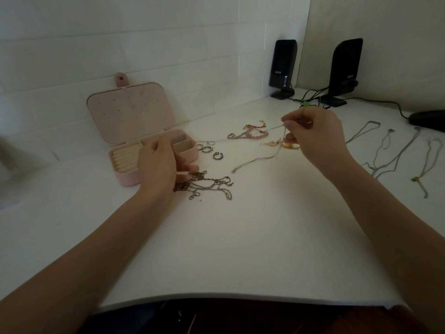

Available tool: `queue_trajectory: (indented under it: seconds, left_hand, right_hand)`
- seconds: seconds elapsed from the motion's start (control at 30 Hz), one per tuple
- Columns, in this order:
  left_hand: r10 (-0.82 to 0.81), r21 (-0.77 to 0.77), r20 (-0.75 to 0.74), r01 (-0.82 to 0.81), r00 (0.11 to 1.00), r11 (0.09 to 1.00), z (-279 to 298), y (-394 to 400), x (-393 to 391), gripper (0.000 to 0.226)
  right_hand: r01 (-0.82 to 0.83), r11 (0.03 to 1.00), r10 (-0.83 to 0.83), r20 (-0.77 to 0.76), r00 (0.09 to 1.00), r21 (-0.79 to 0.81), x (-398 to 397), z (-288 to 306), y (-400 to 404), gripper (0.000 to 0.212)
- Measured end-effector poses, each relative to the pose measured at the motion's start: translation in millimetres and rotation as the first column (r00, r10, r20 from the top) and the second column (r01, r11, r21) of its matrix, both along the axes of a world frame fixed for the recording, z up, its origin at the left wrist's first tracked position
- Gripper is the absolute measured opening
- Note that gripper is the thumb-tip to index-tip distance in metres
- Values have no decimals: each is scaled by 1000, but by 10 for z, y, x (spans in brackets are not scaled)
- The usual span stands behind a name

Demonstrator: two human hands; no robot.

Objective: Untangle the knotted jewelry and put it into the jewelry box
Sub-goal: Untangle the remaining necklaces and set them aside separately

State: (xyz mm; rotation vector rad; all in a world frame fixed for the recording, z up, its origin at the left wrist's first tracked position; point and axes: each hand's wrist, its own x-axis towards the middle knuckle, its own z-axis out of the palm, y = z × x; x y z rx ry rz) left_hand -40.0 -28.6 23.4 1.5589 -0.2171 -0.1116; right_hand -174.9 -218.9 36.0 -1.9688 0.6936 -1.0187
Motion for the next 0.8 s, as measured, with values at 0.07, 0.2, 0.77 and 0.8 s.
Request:
queue_trajectory:
  seconds: [0.07,0.2,0.77,0.8]
  left_hand:
    - [-27,130,95,14,995,991,-39,3,16,29]
    - [-100,260,352,6,931,966,-88,6,-17,16]
    - [-742,243,259,702,618,669,44,-298,-436,16]
    - [-725,235,282,687,628,687,69,-321,-447,17]
  right_hand:
    - [-28,999,27,-8,1000,-25,-5,14,23,11]
    - [-138,990,138,8,990,-35,11,44,78,14]
    - [-530,820,450,331,829,214,-49,205,280,12]
    - [-494,840,404,351,845,225,-60,215,265,8]
